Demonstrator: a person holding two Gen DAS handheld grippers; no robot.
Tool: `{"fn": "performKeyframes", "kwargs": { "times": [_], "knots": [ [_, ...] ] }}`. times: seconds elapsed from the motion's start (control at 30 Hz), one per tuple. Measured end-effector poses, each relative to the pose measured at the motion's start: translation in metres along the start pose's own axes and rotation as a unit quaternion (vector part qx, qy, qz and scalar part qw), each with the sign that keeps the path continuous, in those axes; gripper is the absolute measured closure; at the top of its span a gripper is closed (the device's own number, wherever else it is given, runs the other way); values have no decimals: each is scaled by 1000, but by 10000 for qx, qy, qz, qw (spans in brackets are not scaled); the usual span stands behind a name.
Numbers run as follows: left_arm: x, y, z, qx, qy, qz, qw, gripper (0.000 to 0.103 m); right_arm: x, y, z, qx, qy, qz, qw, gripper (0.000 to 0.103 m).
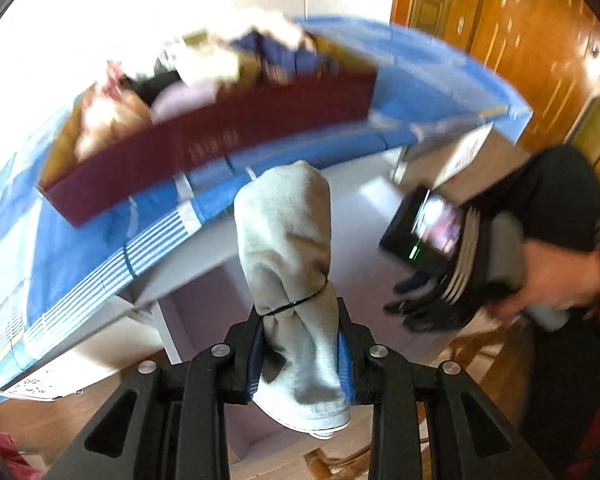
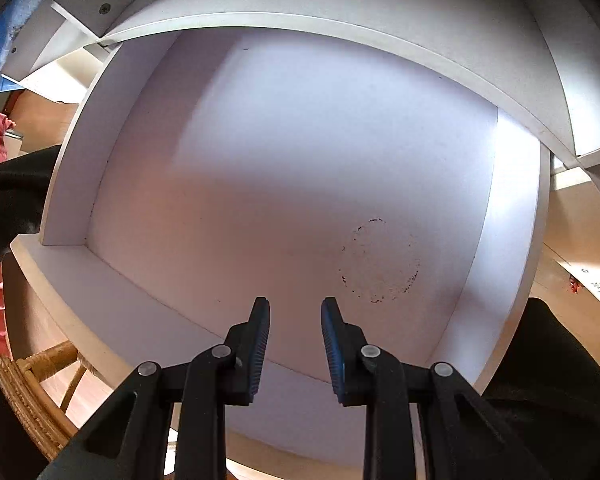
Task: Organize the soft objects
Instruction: 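Open the right gripper and withdraw it back to the empty shelf, then carry the grey-green bundle into the box with the left gripper and open it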
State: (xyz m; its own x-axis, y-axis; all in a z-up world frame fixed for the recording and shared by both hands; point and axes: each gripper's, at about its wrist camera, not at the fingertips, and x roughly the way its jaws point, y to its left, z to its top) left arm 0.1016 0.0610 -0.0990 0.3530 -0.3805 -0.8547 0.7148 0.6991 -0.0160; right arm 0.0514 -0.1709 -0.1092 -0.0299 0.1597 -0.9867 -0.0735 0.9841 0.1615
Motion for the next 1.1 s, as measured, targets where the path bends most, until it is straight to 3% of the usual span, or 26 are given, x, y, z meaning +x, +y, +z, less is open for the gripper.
{"fn": "performKeyframes", "kwargs": {
  "times": [0.27,0.63,0.87,1.1],
  "knots": [
    [-52,5,19,-98,-203,-187,9996,73,-9,-6,0,-56,5,76,10000,77],
    [-39,47,95,-1119,-169,-434,9926,73,-9,-16,2,-24,57,193,9998,77],
    [-32,86,157,-1462,-405,-71,9884,73,-13,-22,6,28,63,312,9995,77],
    [-1,124,198,-1736,-160,324,9841,73,-14,-32,6,60,58,431,9990,77]
  ]
}}
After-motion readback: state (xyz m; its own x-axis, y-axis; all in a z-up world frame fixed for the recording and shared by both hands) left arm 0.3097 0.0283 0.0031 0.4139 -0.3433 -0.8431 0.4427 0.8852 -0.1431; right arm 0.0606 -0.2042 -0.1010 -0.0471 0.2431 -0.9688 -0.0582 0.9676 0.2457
